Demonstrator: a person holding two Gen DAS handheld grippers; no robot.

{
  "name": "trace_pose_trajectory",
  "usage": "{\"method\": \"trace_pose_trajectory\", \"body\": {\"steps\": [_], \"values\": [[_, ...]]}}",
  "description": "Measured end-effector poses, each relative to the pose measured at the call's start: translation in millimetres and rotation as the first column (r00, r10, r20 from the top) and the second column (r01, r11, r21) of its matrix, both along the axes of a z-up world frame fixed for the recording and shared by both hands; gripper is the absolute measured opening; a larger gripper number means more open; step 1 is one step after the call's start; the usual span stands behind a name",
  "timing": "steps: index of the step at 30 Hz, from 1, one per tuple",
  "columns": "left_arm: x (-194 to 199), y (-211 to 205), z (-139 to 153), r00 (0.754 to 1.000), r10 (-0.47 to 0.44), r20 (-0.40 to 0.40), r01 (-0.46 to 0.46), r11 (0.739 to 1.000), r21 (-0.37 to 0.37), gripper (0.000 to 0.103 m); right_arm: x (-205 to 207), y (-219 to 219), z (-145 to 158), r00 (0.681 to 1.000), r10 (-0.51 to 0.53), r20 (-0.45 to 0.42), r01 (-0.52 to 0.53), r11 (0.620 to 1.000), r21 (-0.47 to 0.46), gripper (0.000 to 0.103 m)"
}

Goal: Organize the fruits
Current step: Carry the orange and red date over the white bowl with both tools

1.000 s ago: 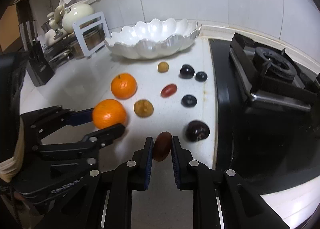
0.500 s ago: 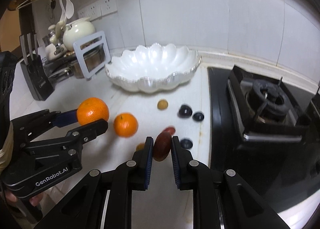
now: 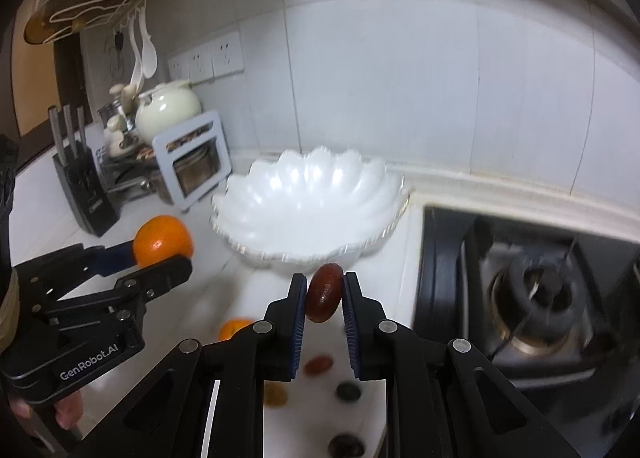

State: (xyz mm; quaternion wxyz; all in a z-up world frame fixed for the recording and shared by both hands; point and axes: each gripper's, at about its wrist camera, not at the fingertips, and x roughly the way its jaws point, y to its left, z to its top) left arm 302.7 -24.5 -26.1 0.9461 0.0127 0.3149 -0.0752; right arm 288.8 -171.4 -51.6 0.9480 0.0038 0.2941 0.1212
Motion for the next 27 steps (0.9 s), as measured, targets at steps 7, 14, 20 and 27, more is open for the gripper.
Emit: {"method": "trace_pose_trajectory", "body": {"steps": [7, 14, 20, 27], "values": [[23.8, 2.2, 20.4, 0.999, 0.038, 0.035, -0.038, 0.999, -0.001, 0.042, 25.2, 0.6, 24.8, 0.998, 0.019, 0.065, -0.018, 1.0, -0.006, 0.02], [54.3, 7.7, 35.1, 0.996, 0.063, 0.056, -0.063, 0.998, 0.002, 0.042, 63.4, 5.5, 37.5, 0.996, 0.015, 0.088, -0.015, 1.0, -0.007, 0.02], [88.8, 13.4, 38.8, 0.997, 0.065, 0.039, -0.065, 0.998, -0.017, 0.042, 102.1, 15.1, 40.4, 0.997, 0.005, 0.083, -0.002, 0.999, -0.043, 0.02], [134.3, 16.0, 33.5, 0.995, 0.102, 0.004, -0.102, 0.995, 0.021, 0.042, 151.4, 22.1, 32.8, 1.0, -0.012, 0.019, 0.012, 0.999, -0.038, 0.02]]}}
